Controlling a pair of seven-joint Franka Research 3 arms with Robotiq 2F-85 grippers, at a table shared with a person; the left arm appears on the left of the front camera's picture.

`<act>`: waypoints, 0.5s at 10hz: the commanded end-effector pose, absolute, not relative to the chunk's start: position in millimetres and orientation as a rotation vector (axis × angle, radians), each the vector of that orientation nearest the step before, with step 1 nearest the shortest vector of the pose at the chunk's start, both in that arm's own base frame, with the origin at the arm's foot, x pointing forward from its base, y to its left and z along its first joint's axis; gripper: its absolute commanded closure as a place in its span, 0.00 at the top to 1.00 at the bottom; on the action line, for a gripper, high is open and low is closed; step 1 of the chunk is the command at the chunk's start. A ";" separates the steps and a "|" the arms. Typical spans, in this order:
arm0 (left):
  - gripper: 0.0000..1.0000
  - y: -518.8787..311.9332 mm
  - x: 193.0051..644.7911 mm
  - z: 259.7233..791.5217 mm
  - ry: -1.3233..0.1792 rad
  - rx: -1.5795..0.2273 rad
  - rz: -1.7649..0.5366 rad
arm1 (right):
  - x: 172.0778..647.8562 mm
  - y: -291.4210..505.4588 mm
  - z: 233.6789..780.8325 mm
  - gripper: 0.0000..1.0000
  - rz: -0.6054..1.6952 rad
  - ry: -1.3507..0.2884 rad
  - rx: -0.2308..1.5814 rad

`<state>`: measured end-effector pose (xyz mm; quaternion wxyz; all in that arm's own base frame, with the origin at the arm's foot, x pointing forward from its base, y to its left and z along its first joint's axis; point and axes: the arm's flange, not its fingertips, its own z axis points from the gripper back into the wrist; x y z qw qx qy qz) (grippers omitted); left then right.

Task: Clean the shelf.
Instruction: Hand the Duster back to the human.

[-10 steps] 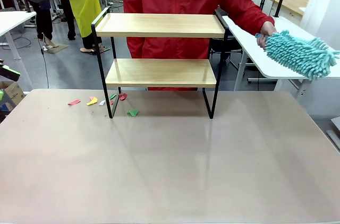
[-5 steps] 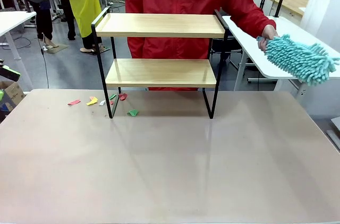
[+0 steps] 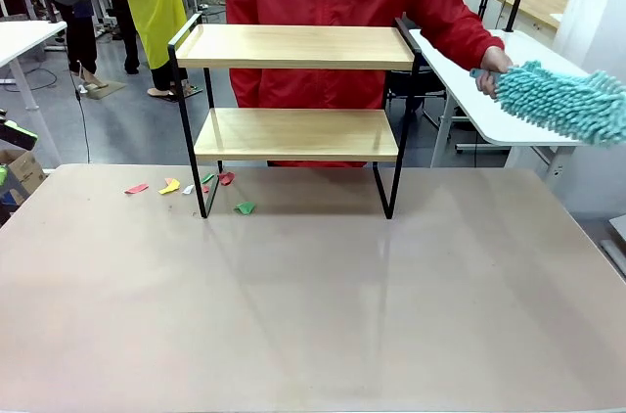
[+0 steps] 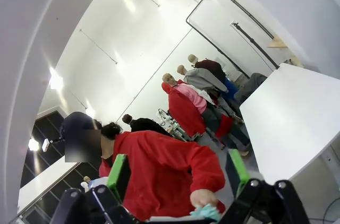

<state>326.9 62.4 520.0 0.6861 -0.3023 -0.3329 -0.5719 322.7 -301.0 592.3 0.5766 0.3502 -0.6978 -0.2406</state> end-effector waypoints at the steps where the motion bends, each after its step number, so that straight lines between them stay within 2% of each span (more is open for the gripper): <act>1: 1.00 61.2 326.4 521.0 -0.774 -0.691 -1.290 | 322.8 -300.3 592.2 0.96 -0.576 -1.649 0.817; 5: 1.00 61.2 326.4 521.0 -0.774 -0.691 -1.290 | 322.8 -300.3 592.2 0.96 -0.576 -1.649 0.817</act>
